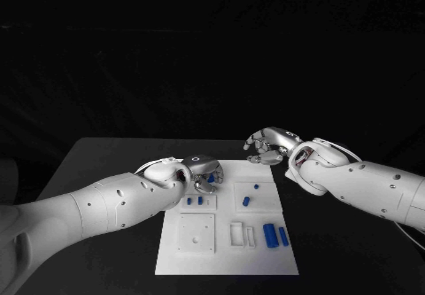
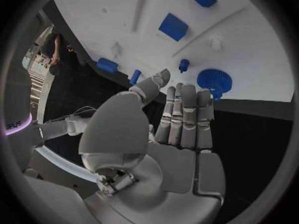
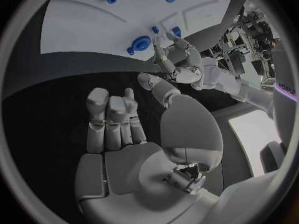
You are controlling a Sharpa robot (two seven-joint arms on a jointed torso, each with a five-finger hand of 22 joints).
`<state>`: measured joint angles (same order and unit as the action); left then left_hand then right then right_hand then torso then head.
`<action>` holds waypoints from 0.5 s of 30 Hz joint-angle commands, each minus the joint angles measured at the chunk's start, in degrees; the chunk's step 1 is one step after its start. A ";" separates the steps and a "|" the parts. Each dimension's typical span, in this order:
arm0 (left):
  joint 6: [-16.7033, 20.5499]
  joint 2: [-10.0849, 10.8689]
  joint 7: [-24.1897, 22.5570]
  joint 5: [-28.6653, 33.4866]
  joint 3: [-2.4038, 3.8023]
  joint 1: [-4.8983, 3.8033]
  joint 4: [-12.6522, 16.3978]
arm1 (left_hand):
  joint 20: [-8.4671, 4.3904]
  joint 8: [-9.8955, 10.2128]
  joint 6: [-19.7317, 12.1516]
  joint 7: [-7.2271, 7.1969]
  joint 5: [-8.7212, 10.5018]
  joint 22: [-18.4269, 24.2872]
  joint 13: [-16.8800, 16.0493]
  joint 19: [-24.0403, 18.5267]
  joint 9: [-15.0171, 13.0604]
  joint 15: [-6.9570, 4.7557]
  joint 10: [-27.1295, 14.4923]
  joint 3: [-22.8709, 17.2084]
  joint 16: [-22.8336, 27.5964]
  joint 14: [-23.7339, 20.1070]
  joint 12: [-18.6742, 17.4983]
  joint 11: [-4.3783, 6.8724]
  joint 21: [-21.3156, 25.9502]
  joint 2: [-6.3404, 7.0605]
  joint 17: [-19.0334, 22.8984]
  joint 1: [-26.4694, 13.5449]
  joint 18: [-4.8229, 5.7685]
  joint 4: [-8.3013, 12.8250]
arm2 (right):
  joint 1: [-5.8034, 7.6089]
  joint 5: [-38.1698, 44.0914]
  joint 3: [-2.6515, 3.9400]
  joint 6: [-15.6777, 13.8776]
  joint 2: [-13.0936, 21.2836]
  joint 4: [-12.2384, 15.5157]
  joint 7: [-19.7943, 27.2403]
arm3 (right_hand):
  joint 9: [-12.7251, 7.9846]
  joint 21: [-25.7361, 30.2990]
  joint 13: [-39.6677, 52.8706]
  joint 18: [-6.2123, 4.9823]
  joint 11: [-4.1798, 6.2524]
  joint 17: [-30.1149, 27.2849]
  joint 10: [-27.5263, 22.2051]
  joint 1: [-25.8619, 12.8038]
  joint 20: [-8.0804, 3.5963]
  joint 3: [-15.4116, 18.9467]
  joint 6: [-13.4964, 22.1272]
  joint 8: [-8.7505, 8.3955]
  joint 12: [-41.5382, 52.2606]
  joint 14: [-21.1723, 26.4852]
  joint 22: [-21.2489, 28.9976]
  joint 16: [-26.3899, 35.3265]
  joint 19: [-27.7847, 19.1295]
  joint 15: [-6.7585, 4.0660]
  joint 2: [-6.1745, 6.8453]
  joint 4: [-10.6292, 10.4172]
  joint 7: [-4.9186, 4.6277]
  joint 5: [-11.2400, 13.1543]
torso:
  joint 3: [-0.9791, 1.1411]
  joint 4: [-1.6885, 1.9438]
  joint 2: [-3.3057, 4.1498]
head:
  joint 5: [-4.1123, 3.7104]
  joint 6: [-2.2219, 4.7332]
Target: Assemble the parts on the task board
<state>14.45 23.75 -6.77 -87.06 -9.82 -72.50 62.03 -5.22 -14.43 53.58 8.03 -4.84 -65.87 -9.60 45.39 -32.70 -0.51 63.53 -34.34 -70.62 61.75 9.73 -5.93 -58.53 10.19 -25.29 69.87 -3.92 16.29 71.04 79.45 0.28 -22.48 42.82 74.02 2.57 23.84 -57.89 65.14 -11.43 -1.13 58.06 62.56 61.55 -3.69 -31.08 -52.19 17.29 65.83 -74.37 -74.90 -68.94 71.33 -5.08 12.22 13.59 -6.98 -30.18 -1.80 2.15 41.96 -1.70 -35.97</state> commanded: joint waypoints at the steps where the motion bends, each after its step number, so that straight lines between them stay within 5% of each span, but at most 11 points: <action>1: -0.56 -0.53 -0.36 -1.97 -0.01 0.23 -0.55 | -1.00 0.33 -0.30 0.15 0.15 -0.19 0.20 0.54 0.15 0.02 0.23 0.27 -0.62 0.56 -0.44 -0.06 -0.28 0.67 -0.22 0.04 -1.33 -0.09 | -0.02 0.08 0.01 0.01 -0.01 0.20 0.16 | -0.02 0.35 -0.09 -3.57 0.04 -0.05 -0.45 0.17 -0.24 -0.03 0.15 -0.17 -0.28 0.03 -0.67 0.20 -0.03 -0.14 0.19 -0.24 -0.63 -0.23 | -0.03 0.08 -0.05 | -0.08 -0.10; 15: 0.68 -2.38 -0.93 -2.20 -0.21 1.78 -4.29 | -0.89 0.47 -0.33 0.23 -0.03 -0.89 1.00 1.36 0.75 0.12 0.59 -0.04 -2.81 1.10 -2.01 -0.18 -1.13 0.39 -1.10 0.21 -1.94 -0.15 | -0.02 0.13 0.01 0.10 -0.04 0.59 0.10 | -0.01 0.36 -0.15 -3.57 0.04 -0.07 -0.41 0.15 -0.24 -0.01 0.13 -0.15 -0.32 0.00 -0.65 0.22 0.00 -0.15 0.19 -0.27 -0.62 -0.20 | -0.05 0.08 -0.06 | -0.33 -0.35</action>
<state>14.56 21.68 -6.91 -88.69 -10.06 -70.80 57.86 -5.42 -14.15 53.58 8.03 -4.83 -66.72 -8.63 46.41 -31.99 -0.51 63.73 -34.36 -73.24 62.56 7.92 -6.10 -59.46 10.19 -26.35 69.88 -3.95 16.30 71.04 79.43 0.28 -22.48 42.78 74.48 2.55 23.83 -57.89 65.09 -11.43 -1.13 58.06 62.56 61.55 -3.67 -31.08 -52.26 17.28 65.83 -74.37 -74.95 -68.95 71.32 -5.08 12.22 13.59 -7.17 -30.18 -1.83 2.22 41.90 -1.98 -36.29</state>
